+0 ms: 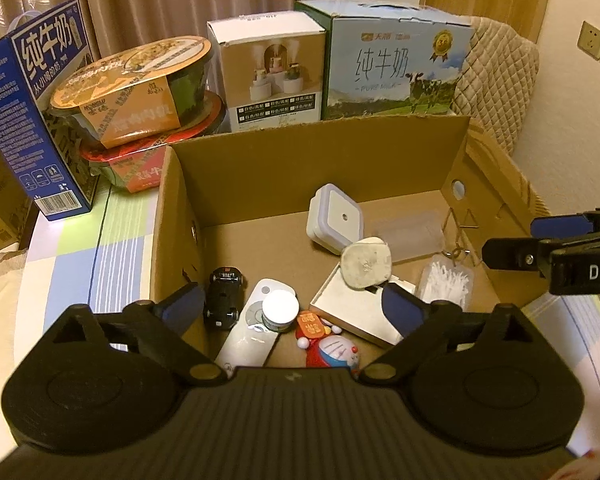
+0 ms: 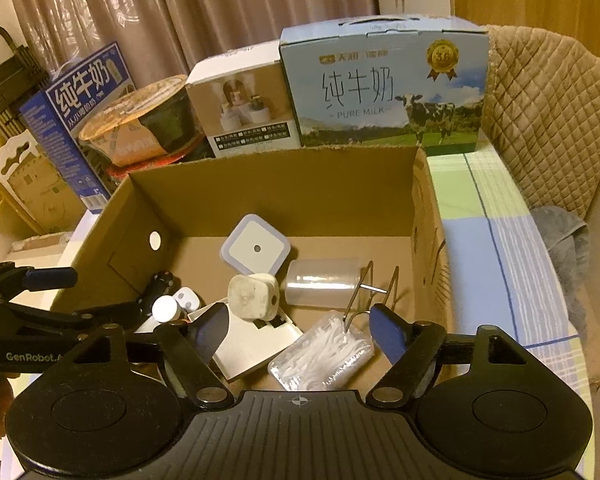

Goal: Organize rigid objects

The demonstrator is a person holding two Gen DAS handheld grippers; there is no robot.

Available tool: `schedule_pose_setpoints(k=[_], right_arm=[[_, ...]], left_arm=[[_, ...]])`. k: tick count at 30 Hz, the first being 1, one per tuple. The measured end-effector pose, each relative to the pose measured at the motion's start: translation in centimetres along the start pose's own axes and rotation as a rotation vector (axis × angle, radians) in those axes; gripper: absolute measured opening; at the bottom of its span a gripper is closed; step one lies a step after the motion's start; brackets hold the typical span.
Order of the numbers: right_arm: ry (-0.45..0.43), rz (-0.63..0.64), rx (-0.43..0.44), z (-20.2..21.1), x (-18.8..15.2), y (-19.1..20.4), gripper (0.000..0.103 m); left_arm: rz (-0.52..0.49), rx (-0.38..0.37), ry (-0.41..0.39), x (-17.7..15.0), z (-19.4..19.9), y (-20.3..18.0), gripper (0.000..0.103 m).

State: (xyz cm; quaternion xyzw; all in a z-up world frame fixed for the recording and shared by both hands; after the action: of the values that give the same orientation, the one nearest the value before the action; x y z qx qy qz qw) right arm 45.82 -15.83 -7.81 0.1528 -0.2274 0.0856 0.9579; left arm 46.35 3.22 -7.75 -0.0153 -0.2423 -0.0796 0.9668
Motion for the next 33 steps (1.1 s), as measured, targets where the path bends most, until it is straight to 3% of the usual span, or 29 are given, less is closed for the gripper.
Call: schedule_pose_setpoints(k=[5,14,33], right_arm=[[-0.005,0.015,-0.010,1.7,-0.1,0.4,0.078],[-0.020,0.028,-0.012,5.4,-1.4,1.0,0.080],[-0.175,0.075,-0.073,17.6,-7.4,2.6,0.081]], left_arm=[[-0.004,0.023,-0.019,-0.5,1.8,-0.2,0.102],[0.029,0.066,-0.079,-1.8,6.4,-0.1,0.102],[0.121,0.014,-0.174,-8.8,18.1,-2.9,0.102]])
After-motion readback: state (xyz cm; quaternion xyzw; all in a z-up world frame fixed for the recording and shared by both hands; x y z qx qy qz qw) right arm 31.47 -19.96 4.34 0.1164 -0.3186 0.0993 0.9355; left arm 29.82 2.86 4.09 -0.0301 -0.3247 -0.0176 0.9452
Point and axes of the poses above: each gripper's, at about its wrist camera, not at the fingertips, and z roughly against the way its jaws point, y to its left, x to its top, the point moved 10 cm from there along -z, roughly the way its jaws point, and after that the axes turned 10 degrees about y, right-handed, at the moved point
